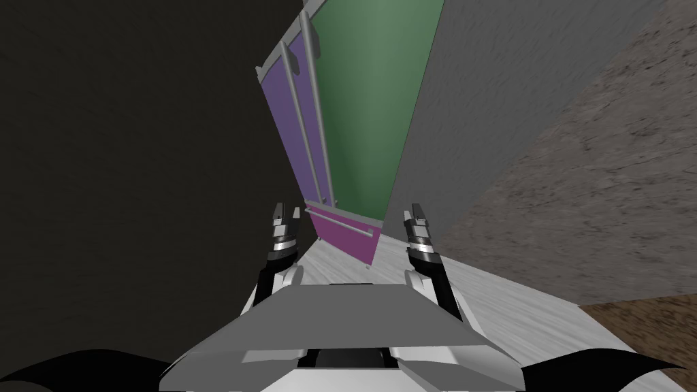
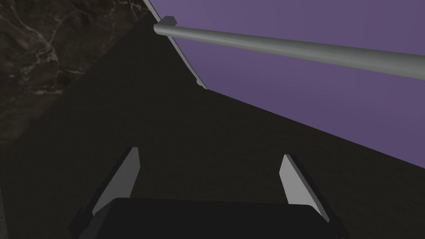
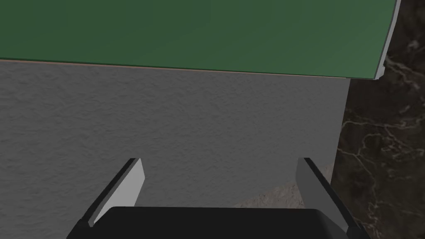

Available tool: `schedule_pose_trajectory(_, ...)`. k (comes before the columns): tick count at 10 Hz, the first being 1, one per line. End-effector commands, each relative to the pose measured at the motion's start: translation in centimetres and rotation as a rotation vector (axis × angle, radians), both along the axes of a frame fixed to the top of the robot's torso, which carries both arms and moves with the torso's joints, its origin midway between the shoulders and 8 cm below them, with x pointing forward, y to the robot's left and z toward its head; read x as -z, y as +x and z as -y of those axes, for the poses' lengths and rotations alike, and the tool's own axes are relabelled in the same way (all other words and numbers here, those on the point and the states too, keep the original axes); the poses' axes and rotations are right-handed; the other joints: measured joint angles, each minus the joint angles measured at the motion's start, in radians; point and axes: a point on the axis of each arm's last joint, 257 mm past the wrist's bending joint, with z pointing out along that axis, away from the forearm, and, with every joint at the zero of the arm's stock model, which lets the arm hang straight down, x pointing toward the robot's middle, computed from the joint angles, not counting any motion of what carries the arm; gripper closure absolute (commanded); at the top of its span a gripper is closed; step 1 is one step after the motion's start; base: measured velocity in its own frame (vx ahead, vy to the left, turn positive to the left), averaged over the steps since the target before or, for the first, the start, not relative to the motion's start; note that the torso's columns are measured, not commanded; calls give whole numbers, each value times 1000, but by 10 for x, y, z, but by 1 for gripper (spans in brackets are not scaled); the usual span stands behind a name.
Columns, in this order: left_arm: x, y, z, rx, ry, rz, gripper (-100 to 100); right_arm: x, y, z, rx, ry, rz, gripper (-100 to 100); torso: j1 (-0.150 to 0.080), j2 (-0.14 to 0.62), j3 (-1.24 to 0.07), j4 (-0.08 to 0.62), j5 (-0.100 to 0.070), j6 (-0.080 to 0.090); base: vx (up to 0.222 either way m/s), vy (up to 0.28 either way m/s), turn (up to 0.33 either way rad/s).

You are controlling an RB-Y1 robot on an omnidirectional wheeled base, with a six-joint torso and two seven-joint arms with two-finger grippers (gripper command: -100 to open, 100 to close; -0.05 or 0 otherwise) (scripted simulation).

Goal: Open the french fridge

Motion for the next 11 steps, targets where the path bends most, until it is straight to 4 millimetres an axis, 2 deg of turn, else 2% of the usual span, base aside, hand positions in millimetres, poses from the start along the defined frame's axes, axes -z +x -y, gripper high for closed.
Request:
schedule_pose_trajectory(1, 0, 0, 0, 0, 0, 0, 0, 0, 0, 0, 0, 0, 0, 0, 0, 40, -82, 41, 0, 0, 0, 0, 0)
schedule_pose_trajectory(9, 0, 0, 0, 0, 0, 0, 0, 0, 0, 0, 0, 0, 0, 0, 0, 618, -1234, 617, 0, 0, 0, 0, 0)
schedule_pose_trajectory(10, 9, 5, 5, 14, 40, -22, -100, 0, 0, 0, 0, 0, 0, 0, 0, 691, -1382, 691, 0, 0, 15, -37, -32)
schedule_pose_trajectory(11, 14, 8, 8, 19, 57, -34, -100, 0, 0, 0, 0, 0, 0, 0, -2, 725, -1451, 724, 0, 0, 14, -66, -33)
